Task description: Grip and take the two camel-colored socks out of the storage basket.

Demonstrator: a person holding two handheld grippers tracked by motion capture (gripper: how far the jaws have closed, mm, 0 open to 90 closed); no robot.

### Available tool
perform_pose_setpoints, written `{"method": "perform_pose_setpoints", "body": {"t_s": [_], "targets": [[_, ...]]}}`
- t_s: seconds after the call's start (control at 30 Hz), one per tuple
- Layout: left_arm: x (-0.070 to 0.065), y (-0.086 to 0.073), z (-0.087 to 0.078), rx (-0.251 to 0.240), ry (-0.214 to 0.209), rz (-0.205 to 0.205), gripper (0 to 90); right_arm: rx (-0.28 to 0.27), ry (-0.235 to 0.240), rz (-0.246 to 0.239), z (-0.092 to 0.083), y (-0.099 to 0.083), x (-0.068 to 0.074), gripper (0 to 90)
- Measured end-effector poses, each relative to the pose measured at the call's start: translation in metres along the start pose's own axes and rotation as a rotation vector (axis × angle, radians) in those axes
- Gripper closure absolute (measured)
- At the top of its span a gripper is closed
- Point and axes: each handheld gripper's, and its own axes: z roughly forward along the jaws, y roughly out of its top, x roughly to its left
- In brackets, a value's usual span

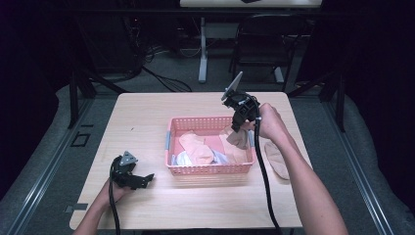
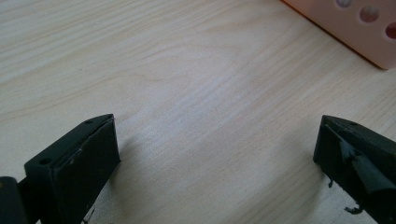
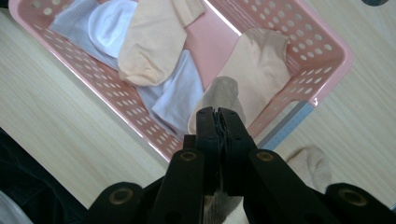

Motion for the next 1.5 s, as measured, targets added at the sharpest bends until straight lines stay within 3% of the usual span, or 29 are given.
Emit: {"method": "perform_pose_setpoints", "body": {"t_s": [0.33,0.67,0.93,1.13,1.5], "targets": [[0.000,0.000,0.000,0.000,0.000,-0.001,0.0,-0.018,-0.014,-0.009,-0.014,0.005,0.003,87.6],[0.000,0.000,0.000,0.000,0.001,0.000,0.0,-0.046,-0.039,0.011,-0.036,-0.005,-0.009,87.6],[0.000,0.000,0.000,0.000,0.000,0.000,0.0,-0.061,-0.084,0.059,-0.057,-0.026,-0.026,87.6],[0.000,0.000,0.000,0.000,0.001,0.000,0.0,-0.102,-0.087,0.112,-0.070,-0.051,-0.044,87.6],[0.000,0.000,0.000,-0.001,0.000,-0.001,0.0,-0.109,-0.113,0.209,-0.069,-0.092,-0.076,87.5]]}}
